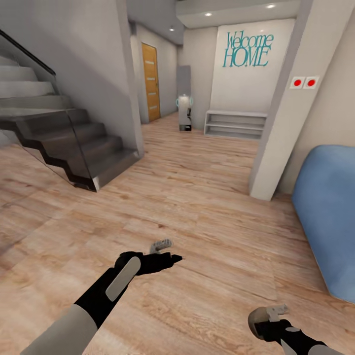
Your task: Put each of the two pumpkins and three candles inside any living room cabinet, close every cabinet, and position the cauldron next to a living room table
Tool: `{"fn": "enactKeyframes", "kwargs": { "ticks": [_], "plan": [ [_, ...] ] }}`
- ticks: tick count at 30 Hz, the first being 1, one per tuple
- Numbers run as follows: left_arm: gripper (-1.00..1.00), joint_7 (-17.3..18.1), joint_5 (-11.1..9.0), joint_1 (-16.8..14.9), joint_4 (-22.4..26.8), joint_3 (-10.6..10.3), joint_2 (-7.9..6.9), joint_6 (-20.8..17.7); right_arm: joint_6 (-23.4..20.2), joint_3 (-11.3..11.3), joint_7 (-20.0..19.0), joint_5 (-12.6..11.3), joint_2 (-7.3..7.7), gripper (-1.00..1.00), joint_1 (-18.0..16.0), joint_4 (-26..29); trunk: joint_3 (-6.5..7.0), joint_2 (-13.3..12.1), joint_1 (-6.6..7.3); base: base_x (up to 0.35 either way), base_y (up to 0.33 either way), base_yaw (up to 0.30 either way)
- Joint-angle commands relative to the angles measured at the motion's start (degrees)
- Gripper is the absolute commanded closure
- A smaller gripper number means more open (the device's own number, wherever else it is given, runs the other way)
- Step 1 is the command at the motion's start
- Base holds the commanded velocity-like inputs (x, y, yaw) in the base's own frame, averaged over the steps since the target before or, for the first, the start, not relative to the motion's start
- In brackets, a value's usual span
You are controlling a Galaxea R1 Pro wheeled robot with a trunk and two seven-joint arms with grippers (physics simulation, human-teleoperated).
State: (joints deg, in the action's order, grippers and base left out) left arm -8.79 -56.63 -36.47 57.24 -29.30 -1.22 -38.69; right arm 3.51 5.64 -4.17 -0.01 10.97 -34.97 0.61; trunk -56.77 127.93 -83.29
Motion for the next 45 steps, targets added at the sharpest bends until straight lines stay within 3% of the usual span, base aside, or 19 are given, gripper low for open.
{"fn": "enactKeyframes", "kwargs": {
  "ticks": [1, 4, 8, 14, 45],
  "plan": [
    [-1.0, 0.0, 0.0, 0.0, 0.2, 0.0, -0.54, 0.0, 0.0, 0.0, 0.0, 0.0, 0.01, 1.0, 0.0, 0.0, -0.03, 0.0, 0.0, 0.0, 0.0, 0.272],
    [-1.0, 0.1, -0.1, 0.0, 0.7, 0.2, -2.02, 0.1, 0.0, 0.0, 0.1, 0.0, 0.02, 1.0, 0.0, 0.0, -0.11, 0.0, 0.0, 0.0, 0.0, 0.274],
    [-1.0, 0.1, -0.1, 0.0, 0.8, 0.7, -2.48, 0.1, 0.0, 0.0, 0.1, 0.0, 0.02, 1.0, 0.0, 0.0, -0.22, 0.0, 0.0, 0.0, 0.0, 0.275],
    [-1.0, 0.1, -0.1, 0.0, 0.8, 1.5, -2.62, 0.1, 0.0, 0.0, 0.0, 0.0, -0.01, 1.0, 0.0, 0.0, -0.38, 0.0, 0.0, 0.0, 0.0, 0.275],
    [-1.0, 0.0, -0.2, 0.1, -0.1, 1.5, -2.31, 0.5, 0.0, 0.0, 0.0, 0.0, -0.07, 1.0, 0.1, -0.1, -1.21, 0.0, 0.0, 0.0, 0.0, 0.276]
  ]
}}
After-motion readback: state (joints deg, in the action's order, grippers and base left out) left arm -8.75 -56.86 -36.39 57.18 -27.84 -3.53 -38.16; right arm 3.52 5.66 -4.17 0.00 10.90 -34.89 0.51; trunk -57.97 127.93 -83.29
